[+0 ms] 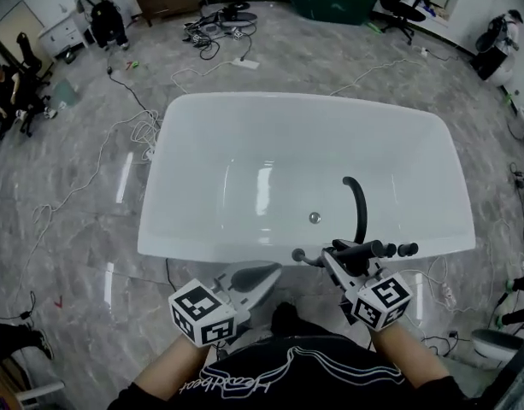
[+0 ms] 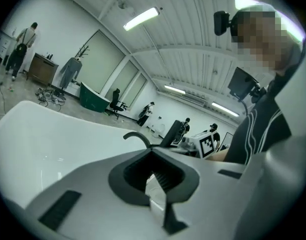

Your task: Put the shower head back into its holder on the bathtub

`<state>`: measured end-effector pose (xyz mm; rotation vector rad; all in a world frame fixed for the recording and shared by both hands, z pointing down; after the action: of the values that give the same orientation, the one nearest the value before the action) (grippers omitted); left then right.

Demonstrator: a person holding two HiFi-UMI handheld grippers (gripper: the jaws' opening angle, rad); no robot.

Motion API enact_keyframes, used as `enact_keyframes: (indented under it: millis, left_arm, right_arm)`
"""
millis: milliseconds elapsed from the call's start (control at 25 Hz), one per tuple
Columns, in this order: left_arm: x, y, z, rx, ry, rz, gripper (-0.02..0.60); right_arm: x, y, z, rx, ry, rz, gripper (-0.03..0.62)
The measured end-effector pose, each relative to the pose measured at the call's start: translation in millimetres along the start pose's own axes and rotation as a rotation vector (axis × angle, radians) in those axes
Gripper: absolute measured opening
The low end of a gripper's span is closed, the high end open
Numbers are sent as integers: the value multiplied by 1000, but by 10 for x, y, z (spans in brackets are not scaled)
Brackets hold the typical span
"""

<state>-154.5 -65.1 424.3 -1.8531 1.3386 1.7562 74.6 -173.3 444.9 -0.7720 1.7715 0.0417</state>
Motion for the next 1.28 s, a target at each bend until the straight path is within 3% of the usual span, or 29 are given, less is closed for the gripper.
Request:
enact_keyframes:
  millis: [120,520,880,1280]
  left_arm:
    - [-49,8,196,23,-17,6,5]
    - [-345,142,556,141,-13,137,5]
    - [-371,242,649,175,3,161,5]
    - [-372,406,588,190,28,177,5]
  right_arm:
    - [-201,7,-237,-1,42,28,123]
    - [-788,-246,-950,-46,179,76,123]
    - [-1198,-474,-1290,-93,288,54,123]
    - [-1624,-481,-1518,-43,451,264,123]
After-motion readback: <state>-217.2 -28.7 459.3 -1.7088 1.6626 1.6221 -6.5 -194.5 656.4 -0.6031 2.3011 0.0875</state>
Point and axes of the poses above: the fingertips, and each gripper's own axes: z backward along the fingers, y to its left, x out of its top, the point moved 10 cm from there along z, backward along the fingers, and after that the axes turned 6 degrees about -z, right-handed, at the moved point
